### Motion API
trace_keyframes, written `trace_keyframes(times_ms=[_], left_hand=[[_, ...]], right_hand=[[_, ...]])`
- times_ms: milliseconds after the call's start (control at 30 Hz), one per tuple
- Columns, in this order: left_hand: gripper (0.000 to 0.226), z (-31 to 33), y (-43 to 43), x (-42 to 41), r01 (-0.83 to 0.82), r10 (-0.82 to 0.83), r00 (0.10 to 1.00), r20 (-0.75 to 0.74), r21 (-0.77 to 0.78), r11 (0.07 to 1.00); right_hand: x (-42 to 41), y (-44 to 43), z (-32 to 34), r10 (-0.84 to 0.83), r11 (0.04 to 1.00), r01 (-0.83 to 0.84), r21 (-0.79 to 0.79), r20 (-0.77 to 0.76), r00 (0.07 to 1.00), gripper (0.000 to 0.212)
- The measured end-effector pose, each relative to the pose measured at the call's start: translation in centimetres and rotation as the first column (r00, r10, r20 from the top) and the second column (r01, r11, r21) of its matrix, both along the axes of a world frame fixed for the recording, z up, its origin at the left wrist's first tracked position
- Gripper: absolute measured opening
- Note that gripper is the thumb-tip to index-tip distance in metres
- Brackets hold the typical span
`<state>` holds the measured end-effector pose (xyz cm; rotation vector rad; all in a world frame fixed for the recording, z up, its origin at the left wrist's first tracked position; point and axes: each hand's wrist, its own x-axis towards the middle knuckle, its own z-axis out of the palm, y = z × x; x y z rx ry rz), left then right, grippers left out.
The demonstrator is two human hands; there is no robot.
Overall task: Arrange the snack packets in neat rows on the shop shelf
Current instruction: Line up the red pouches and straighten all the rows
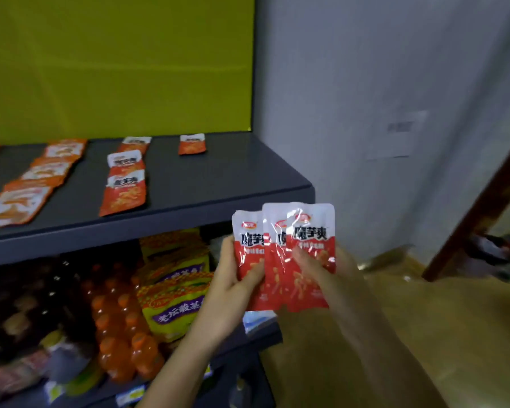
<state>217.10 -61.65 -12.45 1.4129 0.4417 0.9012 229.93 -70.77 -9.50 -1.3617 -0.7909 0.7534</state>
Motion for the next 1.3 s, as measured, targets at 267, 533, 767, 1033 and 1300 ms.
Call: trace_keyframes(times_ms=[267,533,767,1033,1300], left_hand=[[0.022,2.2,1.7,-2.9,-0.326,0.336,0.939,0.071,-0.124,0.937],[0.047,6.1,4.2,-6.0,-0.421,0.432,0.889,0.155,-0.096,0.902],[0.039,7.7,7.8,-8.0,-0.383,0.422,0.867,0.265,-0.187,0.905],[0.041,8.1,10.5,-8.3,-0.559,0.572,0.763,0.302,-0.139,0.818],[0.029,8.5,12.6,-10.7,-0.728,0.724,0.629,0.285,-0.113,0.677]], right_hand=[[-2.6,7.3,1.2,0.273,0.958,-0.267,0.109,-0.046,0.961,0.03],[-5.8,13.1,3.5,0.454,0.882,-0.444,0.159,-0.035,0.89,0.028],[-8.5,17.2,5.7,0.487,0.841,-0.474,0.261,0.018,0.873,0.022],[-7.8,19.6,7.2,0.384,0.876,-0.382,0.296,0.052,0.922,0.02],[-0.4,27.2,10.4,0.259,0.965,-0.252,-0.069,0.373,0.891,0.018]])
